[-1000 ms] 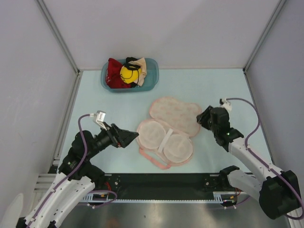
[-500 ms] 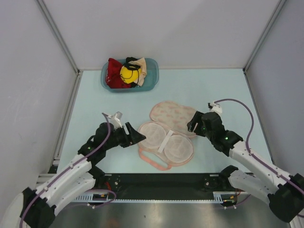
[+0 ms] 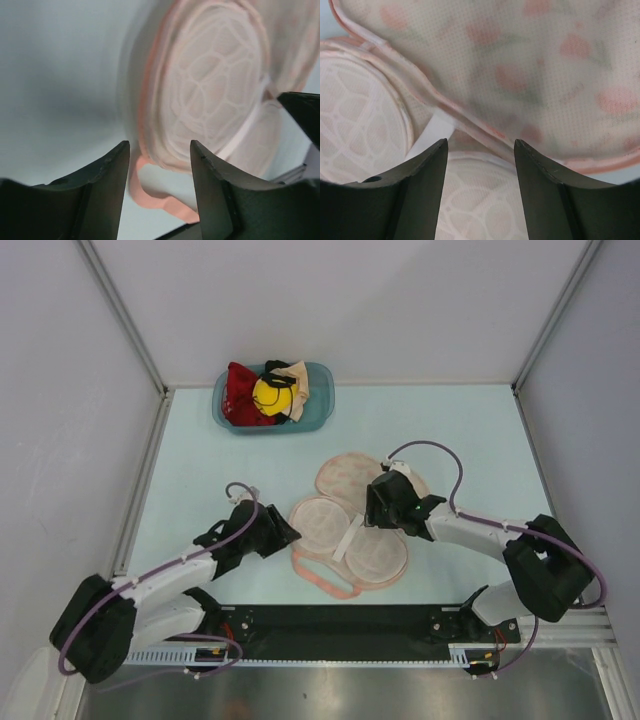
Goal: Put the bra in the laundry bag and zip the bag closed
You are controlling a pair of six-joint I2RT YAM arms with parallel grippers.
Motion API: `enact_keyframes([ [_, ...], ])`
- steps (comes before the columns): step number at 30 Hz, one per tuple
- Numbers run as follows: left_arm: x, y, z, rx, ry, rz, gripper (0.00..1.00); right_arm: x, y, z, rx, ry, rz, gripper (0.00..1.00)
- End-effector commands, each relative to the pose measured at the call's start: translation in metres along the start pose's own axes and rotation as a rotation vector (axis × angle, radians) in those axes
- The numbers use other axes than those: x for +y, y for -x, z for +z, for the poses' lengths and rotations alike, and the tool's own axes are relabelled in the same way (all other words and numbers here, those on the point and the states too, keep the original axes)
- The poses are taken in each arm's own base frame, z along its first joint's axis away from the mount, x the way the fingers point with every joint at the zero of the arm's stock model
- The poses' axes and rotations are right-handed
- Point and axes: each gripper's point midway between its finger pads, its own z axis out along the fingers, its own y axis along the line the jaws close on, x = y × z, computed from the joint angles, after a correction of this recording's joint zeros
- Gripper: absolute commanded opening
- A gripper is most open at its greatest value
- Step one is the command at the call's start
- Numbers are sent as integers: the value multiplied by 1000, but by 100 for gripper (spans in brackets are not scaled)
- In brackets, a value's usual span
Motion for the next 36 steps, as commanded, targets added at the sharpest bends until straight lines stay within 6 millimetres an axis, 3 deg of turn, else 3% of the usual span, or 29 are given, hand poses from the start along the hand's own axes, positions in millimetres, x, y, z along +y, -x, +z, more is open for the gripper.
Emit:
enact_keyframes([
  [1,-2,16,22,-43,68,2,55,8,28,7,-76,-26,-11,60],
  [6,1,23,36,-59,104,-2,50,-1,22,11,-63,-55,-5,60],
  [9,-4,37,42,-68,74,-9,30,-7,13,13,-48,-65,8,60],
  [13,11,56,45,-46,96,-30,0,-9,-5,16,1,-54,24,60],
  [18,14,99,31,-148,146,-2,0,9,-43,17,62,-13,4,58],
  [21,12,131,18,-228,233,67,1,49,-66,15,100,91,-12,58],
  [24,10,171,-7,-355,347,91,14,96,-83,10,136,216,-19,58],
  [25,5,191,-21,-434,382,100,30,121,-81,5,134,305,7,58],
  [27,-4,210,-44,-511,399,127,56,148,-75,-2,143,388,18,60],
  [28,-17,227,-58,-576,400,133,80,154,-69,-4,134,402,20,61],
  [29,-20,232,-66,-588,416,144,87,157,-64,-5,119,407,10,64],
  [30,-33,246,-77,-625,407,160,90,162,-52,-10,91,408,1,66],
  [32,-39,260,-89,-663,428,175,92,163,-42,-15,62,402,-53,71],
  [34,-50,274,-88,-676,404,204,92,166,-27,-24,16,415,-75,74],
  [36,-80,291,-78,-642,245,262,89,152,-22,-23,12,375,-92,76],
])
